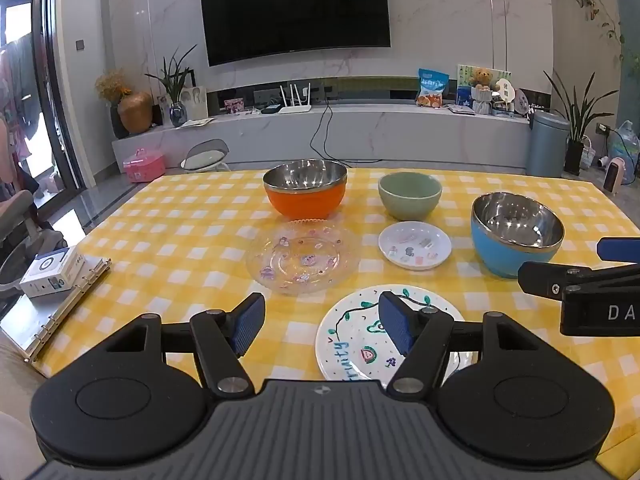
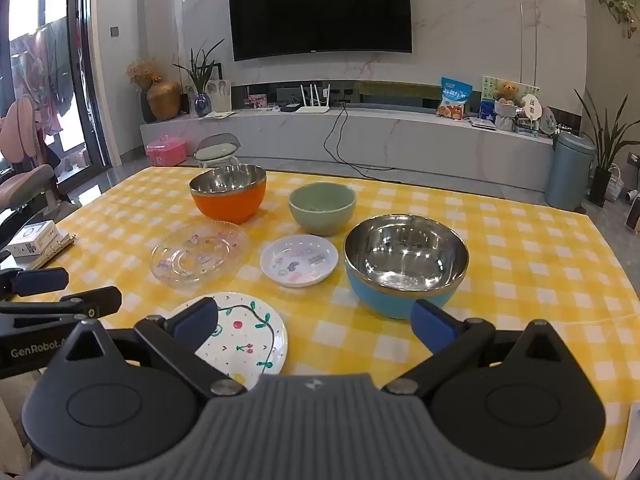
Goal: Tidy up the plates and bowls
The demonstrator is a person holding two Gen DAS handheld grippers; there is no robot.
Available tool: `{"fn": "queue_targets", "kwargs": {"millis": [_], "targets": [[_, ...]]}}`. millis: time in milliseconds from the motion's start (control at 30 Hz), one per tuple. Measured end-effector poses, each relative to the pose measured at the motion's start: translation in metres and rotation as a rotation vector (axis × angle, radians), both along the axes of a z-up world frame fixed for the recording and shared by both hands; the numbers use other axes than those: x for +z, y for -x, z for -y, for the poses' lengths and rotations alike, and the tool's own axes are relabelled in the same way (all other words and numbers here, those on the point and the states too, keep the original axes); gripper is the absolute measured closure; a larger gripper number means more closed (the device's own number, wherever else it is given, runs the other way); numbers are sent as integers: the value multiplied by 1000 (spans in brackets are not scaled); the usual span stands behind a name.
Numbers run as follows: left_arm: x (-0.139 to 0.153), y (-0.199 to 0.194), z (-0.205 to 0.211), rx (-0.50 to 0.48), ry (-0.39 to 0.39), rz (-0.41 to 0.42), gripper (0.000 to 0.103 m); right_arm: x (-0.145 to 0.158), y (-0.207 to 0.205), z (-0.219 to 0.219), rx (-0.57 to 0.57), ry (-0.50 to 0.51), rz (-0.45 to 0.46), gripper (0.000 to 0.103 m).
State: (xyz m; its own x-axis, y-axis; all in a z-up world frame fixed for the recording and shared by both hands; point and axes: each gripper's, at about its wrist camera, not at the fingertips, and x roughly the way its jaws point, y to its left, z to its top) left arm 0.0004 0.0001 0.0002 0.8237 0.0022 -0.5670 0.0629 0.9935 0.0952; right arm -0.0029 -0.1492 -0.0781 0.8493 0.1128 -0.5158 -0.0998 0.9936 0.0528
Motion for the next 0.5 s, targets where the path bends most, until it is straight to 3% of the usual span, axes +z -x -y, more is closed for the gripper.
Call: {"fn": "queue_targets", "kwargs": {"millis": [500], "targets": [[-1, 3, 1, -1, 0, -9, 26, -2, -3, 3, -4, -5, -9, 3]]}}
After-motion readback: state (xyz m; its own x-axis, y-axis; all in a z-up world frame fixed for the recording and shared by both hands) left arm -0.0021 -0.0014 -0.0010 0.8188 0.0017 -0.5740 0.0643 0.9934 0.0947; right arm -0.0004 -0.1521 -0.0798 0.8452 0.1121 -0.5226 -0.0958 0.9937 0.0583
